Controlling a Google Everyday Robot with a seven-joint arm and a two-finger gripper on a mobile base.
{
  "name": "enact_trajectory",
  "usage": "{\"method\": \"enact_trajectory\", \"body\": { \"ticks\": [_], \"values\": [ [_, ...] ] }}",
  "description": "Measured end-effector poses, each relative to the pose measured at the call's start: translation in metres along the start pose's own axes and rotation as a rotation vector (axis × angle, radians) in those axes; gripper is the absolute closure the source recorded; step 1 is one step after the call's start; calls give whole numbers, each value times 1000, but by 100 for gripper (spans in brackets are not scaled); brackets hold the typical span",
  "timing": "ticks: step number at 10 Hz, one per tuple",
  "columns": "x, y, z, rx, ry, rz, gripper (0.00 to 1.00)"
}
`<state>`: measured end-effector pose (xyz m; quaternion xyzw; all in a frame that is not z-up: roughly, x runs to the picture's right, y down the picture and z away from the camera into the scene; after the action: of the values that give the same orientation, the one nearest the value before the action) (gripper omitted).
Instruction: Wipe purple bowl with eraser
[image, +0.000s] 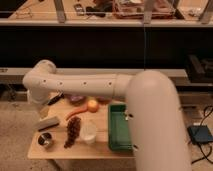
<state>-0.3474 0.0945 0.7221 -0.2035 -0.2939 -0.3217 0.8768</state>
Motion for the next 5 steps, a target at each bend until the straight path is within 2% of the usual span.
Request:
{"method": "enact_trajectory", "body": {
  "ticks": [2,4,5],
  "values": [
    [2,5,42,-73,50,3,35],
    [21,11,77,-145,98,65,35],
    [36,10,88,-169,124,100,35]
  ]
}}
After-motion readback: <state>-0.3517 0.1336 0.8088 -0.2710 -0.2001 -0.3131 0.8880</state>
